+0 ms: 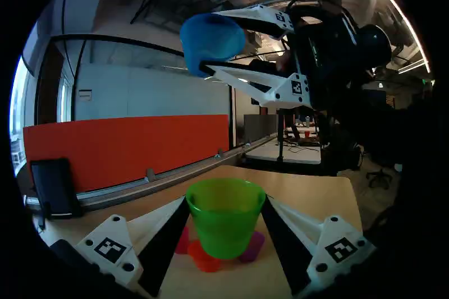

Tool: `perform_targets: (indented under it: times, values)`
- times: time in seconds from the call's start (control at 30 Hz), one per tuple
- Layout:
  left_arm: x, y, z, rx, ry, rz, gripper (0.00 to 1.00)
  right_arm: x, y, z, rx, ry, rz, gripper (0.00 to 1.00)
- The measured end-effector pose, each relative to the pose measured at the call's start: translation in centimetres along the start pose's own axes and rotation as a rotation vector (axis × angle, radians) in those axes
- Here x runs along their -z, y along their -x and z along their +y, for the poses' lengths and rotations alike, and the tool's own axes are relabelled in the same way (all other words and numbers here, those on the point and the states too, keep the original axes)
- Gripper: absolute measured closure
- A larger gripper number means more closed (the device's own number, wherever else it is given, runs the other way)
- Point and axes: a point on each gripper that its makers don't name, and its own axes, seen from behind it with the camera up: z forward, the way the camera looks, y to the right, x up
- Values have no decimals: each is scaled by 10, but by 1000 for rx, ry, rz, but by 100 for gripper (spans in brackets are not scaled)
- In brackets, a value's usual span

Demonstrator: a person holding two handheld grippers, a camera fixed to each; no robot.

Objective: Pour water

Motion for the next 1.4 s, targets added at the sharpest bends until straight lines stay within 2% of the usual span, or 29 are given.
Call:
perform_targets:
  times: [0.27,0.67,0.97,1.07,1.17,1.27,1.4]
  values:
    - [0,0,-1,-9,-6,-3,13,8,19,-1,-319,10,-26,8]
    - [0,-3,-8,-13,-19,0,13,21,23,-11,-835,6,-22,8]
    - [-1,-6,-11,-19,-27,3,13,24,28,-18,-1166,-11,-39,8]
    - [-1,-6,-11,-22,-29,2,13,25,26,-22,-1262,-30,-37,8]
    - [-2,-7,-12,-24,-32,3,13,25,26,-24,-1329,-41,-33,8]
    - [-3,-7,-14,-24,-37,2,13,26,27,-27,-1360,-41,-33,8]
    - [-1,-4,-18,-26,-48,-4,13,29,32,-31,-1372,-36,-42,7]
